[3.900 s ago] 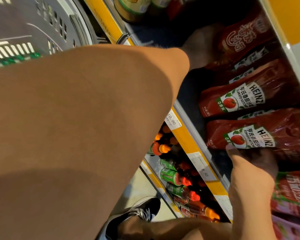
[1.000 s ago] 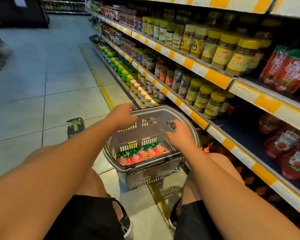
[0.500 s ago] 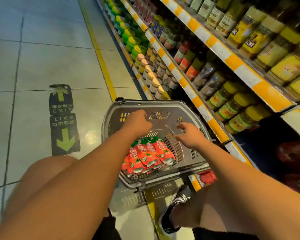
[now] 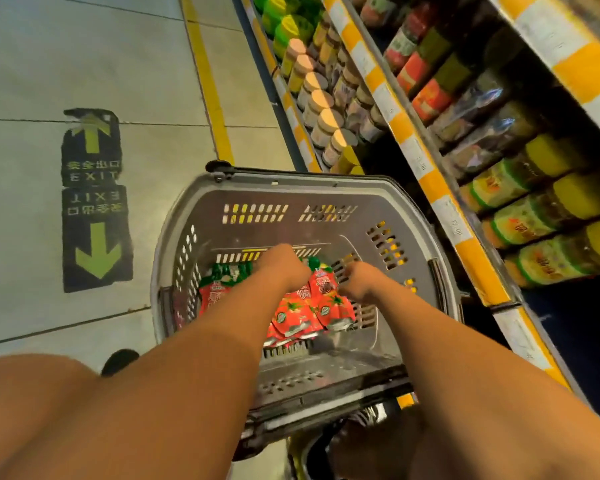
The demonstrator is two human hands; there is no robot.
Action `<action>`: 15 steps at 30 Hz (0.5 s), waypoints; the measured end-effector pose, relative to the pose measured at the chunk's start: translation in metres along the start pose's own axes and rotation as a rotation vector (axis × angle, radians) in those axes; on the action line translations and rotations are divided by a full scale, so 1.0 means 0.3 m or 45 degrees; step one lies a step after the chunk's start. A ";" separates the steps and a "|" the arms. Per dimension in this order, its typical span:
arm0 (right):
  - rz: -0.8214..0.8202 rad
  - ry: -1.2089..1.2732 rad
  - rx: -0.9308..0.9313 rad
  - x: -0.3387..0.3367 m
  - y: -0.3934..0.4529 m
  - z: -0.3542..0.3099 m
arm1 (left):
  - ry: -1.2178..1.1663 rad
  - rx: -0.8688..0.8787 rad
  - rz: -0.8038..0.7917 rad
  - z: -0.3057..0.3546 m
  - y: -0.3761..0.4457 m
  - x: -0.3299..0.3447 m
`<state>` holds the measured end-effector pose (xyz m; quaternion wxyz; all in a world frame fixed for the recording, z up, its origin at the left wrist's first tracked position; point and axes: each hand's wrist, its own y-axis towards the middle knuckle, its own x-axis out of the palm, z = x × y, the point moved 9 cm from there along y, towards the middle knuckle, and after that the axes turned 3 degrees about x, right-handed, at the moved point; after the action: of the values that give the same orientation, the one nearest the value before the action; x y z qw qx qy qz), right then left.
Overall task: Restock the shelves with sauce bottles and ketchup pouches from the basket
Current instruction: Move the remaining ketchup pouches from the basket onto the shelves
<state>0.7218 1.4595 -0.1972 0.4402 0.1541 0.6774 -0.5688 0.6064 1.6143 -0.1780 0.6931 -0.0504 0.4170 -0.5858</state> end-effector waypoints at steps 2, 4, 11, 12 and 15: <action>-0.010 0.054 0.020 0.018 0.068 0.003 | -0.025 -0.051 -0.022 -0.027 0.048 0.048; -0.023 0.112 0.044 0.046 0.139 0.015 | -0.046 -0.118 -0.042 -0.067 0.088 0.093; -0.149 0.251 0.145 0.255 0.254 0.059 | -0.032 -0.354 -0.057 -0.233 0.164 0.214; -0.171 0.278 0.152 0.276 0.251 0.064 | 0.002 -0.391 -0.077 -0.251 0.164 0.238; -0.220 0.336 0.166 0.331 0.280 0.090 | -0.035 -0.476 -0.097 -0.295 0.166 0.311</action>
<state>0.7366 1.4318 -0.3263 0.2859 0.1970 0.7017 -0.6221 0.5852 1.5871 -0.3113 0.6547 -0.2019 0.5069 -0.5231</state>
